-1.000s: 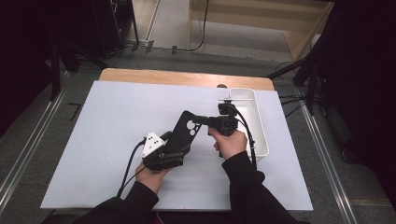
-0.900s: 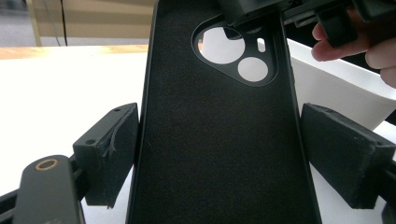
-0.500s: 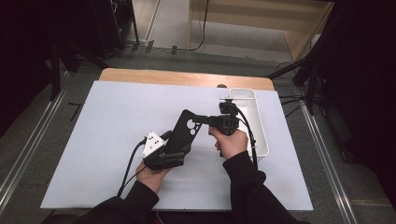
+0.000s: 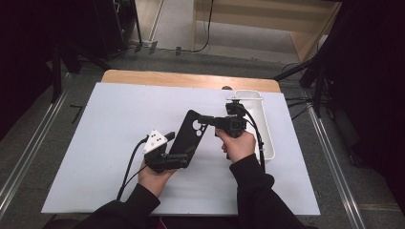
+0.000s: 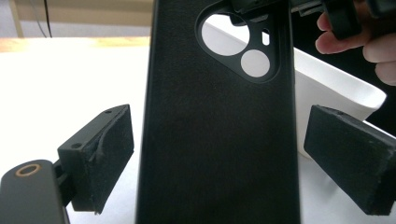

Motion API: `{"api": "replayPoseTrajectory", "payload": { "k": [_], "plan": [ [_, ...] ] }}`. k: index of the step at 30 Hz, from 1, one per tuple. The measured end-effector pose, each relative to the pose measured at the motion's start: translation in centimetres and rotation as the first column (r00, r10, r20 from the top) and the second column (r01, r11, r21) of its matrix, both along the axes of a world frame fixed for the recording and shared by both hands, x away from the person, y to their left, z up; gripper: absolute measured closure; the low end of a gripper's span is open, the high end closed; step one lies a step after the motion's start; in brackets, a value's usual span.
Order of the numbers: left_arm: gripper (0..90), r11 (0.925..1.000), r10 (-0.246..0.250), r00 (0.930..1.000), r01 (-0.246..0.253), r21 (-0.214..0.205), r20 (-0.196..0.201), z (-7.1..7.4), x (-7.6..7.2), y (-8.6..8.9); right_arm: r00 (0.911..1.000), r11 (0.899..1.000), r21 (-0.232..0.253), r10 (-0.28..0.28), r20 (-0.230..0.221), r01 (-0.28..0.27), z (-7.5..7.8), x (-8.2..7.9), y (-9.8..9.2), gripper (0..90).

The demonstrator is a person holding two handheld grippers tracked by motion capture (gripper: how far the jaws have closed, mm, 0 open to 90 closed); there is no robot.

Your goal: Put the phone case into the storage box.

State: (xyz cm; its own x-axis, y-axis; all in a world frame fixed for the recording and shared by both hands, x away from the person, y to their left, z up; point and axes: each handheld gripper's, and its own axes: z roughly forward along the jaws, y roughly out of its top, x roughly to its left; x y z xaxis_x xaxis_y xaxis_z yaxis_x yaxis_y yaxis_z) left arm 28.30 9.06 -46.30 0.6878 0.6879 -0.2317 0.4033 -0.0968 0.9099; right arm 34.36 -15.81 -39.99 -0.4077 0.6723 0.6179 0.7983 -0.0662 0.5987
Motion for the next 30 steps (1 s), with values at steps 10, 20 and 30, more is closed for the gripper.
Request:
{"api": "replayPoseTrajectory", "payload": {
  "k": [10,20,30],
  "plan": [
    [9.6,0.9985,-0.043,0.9955,0.046,0.031,-0.085,1.5,0.5,0.5,0.9994,0.999,-0.033,-0.026,0.021,0.027,0.2,0.1,-0.9,75.0],
    [12.5,0.9946,-0.061,0.9875,0.072,0.075,-0.145,2.7,1.5,1.6,0.9962,0.995,-0.095,-0.036,0.079,0.043,0.6,-0.3,-1.1,74.9],
    [13.1,0.9883,-0.048,0.9797,0.075,0.133,-0.195,3.3,2.6,2.7,0.9867,0.984,-0.171,-0.013,0.162,0.041,1.2,-0.9,-0.9,74.9]
  ]
}}
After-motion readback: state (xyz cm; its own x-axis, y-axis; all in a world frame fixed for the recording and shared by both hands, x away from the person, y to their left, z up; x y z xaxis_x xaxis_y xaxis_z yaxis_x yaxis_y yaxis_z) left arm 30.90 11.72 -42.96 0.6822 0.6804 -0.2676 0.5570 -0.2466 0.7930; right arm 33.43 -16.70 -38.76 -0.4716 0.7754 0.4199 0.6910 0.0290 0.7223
